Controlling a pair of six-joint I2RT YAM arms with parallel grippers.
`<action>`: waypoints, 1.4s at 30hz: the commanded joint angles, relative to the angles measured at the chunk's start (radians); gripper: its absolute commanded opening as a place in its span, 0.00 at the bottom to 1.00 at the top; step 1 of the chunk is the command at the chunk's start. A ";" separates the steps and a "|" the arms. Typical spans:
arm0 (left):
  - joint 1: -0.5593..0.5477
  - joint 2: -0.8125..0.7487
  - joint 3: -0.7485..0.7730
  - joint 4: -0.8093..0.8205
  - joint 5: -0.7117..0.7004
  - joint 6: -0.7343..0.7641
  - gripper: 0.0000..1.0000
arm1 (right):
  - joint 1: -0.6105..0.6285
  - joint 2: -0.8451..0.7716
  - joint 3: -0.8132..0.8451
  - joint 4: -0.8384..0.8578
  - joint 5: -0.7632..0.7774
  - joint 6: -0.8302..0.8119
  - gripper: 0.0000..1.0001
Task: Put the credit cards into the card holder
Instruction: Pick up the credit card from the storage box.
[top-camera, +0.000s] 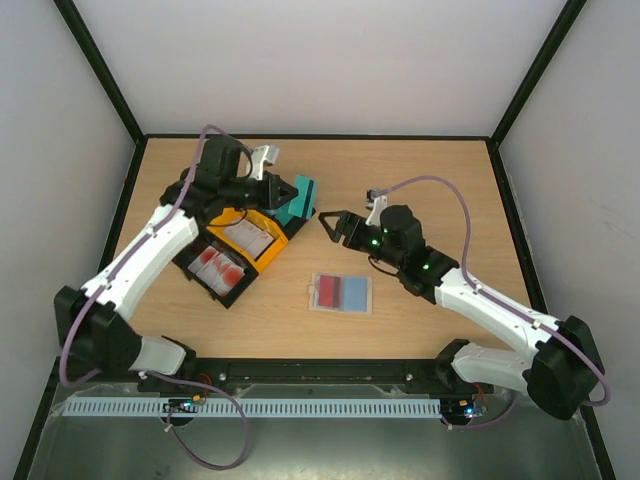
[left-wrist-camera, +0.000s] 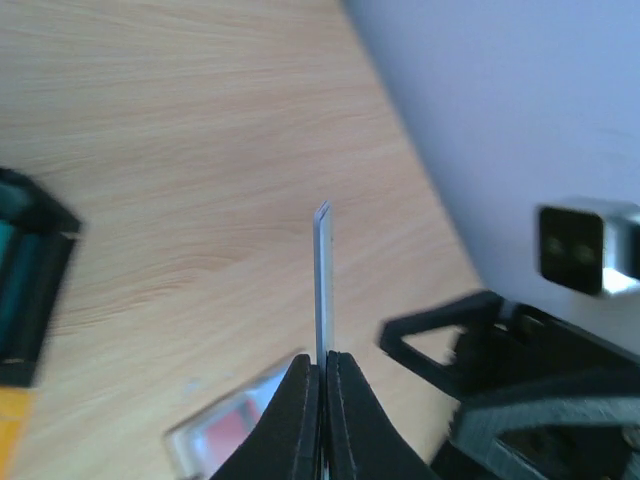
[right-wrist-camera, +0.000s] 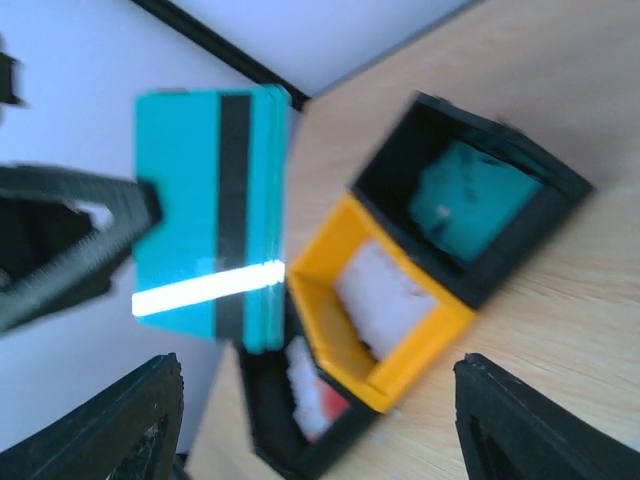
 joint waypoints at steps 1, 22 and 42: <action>-0.005 -0.104 -0.102 0.228 0.303 -0.181 0.03 | -0.007 -0.033 0.073 0.138 -0.114 0.064 0.73; 0.050 -0.291 -0.245 0.421 0.414 -0.377 0.03 | -0.008 -0.074 -0.055 0.457 -0.264 0.254 0.46; 0.053 -0.309 -0.238 0.499 0.473 -0.423 0.03 | -0.008 -0.015 -0.011 0.333 -0.277 0.210 0.33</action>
